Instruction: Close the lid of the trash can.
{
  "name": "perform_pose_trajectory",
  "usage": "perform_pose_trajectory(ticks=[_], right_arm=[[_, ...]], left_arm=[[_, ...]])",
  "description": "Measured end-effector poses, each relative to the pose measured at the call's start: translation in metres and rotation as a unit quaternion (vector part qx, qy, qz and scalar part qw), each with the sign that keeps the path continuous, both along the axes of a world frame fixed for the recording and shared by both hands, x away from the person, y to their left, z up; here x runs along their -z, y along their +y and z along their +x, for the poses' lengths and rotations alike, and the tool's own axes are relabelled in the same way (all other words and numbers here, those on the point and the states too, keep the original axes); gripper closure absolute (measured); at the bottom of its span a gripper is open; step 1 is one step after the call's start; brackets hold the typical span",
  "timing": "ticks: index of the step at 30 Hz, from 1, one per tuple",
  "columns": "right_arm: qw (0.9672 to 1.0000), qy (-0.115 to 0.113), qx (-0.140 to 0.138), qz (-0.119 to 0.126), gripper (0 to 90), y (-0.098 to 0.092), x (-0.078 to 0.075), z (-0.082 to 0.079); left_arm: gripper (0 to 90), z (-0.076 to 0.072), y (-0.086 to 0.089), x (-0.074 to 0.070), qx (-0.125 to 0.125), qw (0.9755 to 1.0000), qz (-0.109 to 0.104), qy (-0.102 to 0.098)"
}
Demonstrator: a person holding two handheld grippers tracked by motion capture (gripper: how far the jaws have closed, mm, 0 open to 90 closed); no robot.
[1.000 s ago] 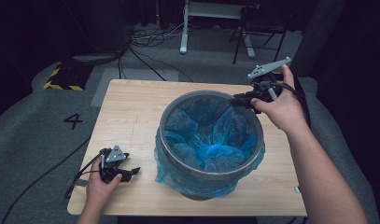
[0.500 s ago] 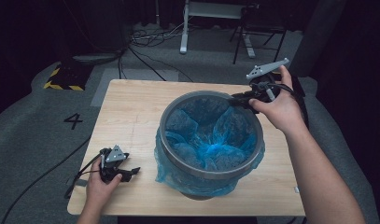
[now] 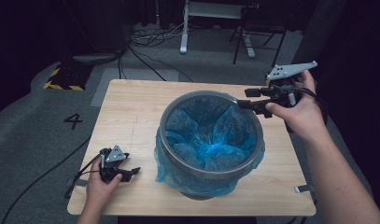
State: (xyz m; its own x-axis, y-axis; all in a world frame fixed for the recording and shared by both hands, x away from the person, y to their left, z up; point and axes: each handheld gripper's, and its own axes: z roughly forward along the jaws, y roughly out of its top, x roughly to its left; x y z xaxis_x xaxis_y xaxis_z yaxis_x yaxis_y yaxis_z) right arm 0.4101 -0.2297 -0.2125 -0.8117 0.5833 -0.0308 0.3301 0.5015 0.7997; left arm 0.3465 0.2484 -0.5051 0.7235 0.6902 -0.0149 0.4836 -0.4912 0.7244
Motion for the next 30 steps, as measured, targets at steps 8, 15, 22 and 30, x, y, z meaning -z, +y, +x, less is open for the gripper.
perform_pose_trajectory(ticks=[8, 15, 22, 30], right_arm=[[0.9999, -0.007, 0.006, 0.007, 44.7, -0.018, -0.008, -0.013], [0.9998, -0.009, 0.013, 0.010, 44.4, -0.039, -0.007, -0.023], [0.9992, -0.004, 0.029, 0.027, 42.3, -0.065, 0.001, -0.028], [0.9985, -0.008, 0.049, 0.020, 40.5, -0.089, 0.013, -0.032]], left_arm=[[24.9, 0.000, 0.000, 0.000, 0.000, 1.0000, 0.000, 0.000], [24.9, 0.000, 0.000, 0.000, 0.000, 1.0000, 0.000, -0.001], [24.9, 0.000, 0.000, 0.000, 0.000, 1.0000, 0.000, 0.000], [24.9, 0.000, 0.000, 0.000, 0.000, 1.0000, 0.000, -0.001]])
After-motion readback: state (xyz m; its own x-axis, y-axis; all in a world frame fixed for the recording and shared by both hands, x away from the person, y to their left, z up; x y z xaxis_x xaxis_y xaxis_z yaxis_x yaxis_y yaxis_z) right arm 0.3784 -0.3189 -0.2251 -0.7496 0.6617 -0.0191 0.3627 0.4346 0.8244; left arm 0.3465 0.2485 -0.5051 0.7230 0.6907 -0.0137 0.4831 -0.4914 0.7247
